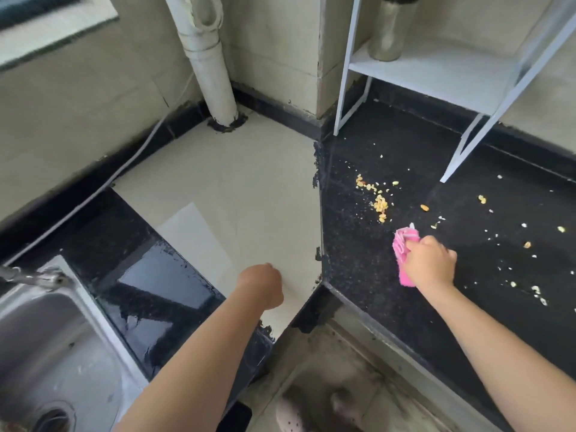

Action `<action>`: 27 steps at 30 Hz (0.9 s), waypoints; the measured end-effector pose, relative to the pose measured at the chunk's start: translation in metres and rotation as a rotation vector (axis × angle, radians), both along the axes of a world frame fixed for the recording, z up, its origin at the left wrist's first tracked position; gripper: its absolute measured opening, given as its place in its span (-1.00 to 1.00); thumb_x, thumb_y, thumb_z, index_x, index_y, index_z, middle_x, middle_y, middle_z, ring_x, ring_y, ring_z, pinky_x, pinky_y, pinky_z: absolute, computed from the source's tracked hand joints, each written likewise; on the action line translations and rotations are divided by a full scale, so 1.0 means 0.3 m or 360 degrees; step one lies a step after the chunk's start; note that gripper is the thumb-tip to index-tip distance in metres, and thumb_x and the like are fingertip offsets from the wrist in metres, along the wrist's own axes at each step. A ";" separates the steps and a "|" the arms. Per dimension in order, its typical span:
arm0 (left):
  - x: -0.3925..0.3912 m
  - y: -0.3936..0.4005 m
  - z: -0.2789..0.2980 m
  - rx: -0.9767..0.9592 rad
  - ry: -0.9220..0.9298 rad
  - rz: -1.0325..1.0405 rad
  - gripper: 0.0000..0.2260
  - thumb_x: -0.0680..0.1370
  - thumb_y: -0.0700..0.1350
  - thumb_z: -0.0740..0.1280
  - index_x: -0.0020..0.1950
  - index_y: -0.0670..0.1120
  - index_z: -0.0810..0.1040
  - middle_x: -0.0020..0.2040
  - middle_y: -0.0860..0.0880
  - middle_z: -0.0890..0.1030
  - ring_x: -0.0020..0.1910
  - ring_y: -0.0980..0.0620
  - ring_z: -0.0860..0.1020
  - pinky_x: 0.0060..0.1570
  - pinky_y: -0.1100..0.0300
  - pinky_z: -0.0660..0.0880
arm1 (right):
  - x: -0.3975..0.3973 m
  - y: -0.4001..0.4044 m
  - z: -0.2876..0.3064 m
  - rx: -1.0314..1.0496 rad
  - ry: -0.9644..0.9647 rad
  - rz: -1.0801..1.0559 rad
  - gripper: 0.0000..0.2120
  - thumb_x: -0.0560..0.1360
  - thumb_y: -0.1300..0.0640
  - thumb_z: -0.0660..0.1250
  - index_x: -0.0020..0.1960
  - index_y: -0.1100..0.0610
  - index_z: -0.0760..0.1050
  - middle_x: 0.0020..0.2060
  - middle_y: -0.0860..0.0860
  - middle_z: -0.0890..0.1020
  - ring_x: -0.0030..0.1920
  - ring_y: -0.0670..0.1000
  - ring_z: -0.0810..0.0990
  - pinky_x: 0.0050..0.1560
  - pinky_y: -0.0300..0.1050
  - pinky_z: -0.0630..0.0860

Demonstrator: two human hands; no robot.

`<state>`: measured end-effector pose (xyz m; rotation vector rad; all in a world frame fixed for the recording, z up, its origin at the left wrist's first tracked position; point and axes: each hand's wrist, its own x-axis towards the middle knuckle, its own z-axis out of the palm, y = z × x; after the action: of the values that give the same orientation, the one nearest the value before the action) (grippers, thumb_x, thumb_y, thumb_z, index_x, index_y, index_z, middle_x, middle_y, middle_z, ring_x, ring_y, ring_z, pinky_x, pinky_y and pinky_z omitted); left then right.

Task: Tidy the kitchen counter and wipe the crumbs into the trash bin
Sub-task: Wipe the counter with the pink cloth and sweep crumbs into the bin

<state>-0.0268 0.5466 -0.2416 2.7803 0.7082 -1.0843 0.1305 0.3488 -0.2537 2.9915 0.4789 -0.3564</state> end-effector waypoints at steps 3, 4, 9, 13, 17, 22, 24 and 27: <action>0.014 0.035 0.014 -0.0041 -0.0021 0.0012 -0.69 0.57 -0.21 0.11 0.25 -0.20 0.50 0.12 -0.10 0.56 0.17 -0.10 0.54 -0.04 0.19 0.44 | -0.008 0.030 0.038 0.0163 -0.0043 0.0058 -0.71 0.57 0.21 0.13 0.25 0.14 0.47 0.10 0.13 0.50 0.09 0.12 0.51 0.15 -0.06 0.36; 0.023 0.046 0.020 -0.0045 -0.0024 0.0001 -0.71 0.57 -0.21 0.10 0.21 -0.20 0.51 0.11 -0.11 0.56 0.16 -0.10 0.55 -0.08 0.19 0.41 | -0.010 0.049 0.054 0.0207 -0.0061 0.0091 -0.70 0.58 0.22 0.12 0.27 0.14 0.46 0.11 0.13 0.50 0.09 0.13 0.51 0.15 -0.06 0.37; 0.106 0.089 0.046 -0.0022 -0.0291 0.0140 -0.76 0.56 -0.24 0.07 0.05 -0.17 0.53 0.07 -0.13 0.55 0.14 -0.12 0.54 -0.11 0.15 0.40 | 0.053 0.171 0.124 0.0398 0.0013 0.0204 -0.67 0.57 0.23 0.09 0.28 0.14 0.46 0.12 0.13 0.45 0.07 0.15 0.50 -0.07 -0.11 0.39; 0.217 0.124 0.048 -0.0053 -0.0454 0.0251 -0.74 0.56 -0.24 0.07 0.14 -0.23 0.48 0.18 -0.13 0.51 0.19 -0.12 0.49 0.04 0.12 0.44 | 0.170 0.268 0.155 0.0446 0.0021 0.0239 -0.67 0.57 0.25 0.09 0.27 0.15 0.46 0.03 0.12 0.42 -0.07 0.13 0.46 -0.19 -0.17 0.30; 0.347 0.166 0.018 -0.0104 -0.0529 0.0303 -0.72 0.58 -0.20 0.05 0.24 -0.20 0.42 0.30 -0.11 0.43 0.32 -0.08 0.38 0.18 0.11 0.41 | 0.355 0.324 0.185 0.0391 -0.0061 0.0244 -0.67 0.57 0.23 0.12 0.32 0.17 0.41 0.09 0.14 0.44 0.02 0.15 0.51 -0.07 -0.07 0.44; 0.520 0.253 -0.036 -0.0111 -0.0609 0.0324 -0.67 0.59 -0.20 0.05 0.34 -0.18 0.37 0.39 -0.10 0.36 0.43 -0.05 0.27 0.32 0.09 0.33 | 0.611 0.393 0.161 0.0391 -0.0089 0.0085 -0.73 0.58 0.22 0.12 0.22 0.29 0.41 0.10 0.21 0.50 0.08 0.22 0.51 0.04 0.02 0.43; 0.572 0.289 -0.057 -0.0134 -0.0712 0.0293 -0.62 0.61 -0.20 0.03 0.43 -0.15 0.31 0.48 -0.07 0.27 0.49 -0.01 0.19 0.41 0.14 0.22 | 0.704 0.425 0.122 0.0405 -0.0086 0.0048 -0.75 0.58 0.22 0.11 0.19 0.31 0.42 0.09 0.23 0.51 0.07 0.23 0.52 0.05 0.03 0.43; 0.621 0.336 -0.099 -0.0173 -0.0918 0.0253 -0.58 0.63 -0.19 0.00 0.50 -0.09 0.21 0.54 0.01 0.17 0.53 0.06 0.10 0.45 0.22 0.12 | 0.820 0.465 0.050 0.0341 -0.0099 0.0063 -0.74 0.57 0.25 0.12 0.22 0.29 0.42 0.12 0.23 0.49 0.12 0.24 0.48 0.07 0.03 0.42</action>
<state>0.1596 0.6475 -0.2712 2.6735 0.7403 -0.2528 0.3766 0.4883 -0.2385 3.1816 0.6052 -0.2208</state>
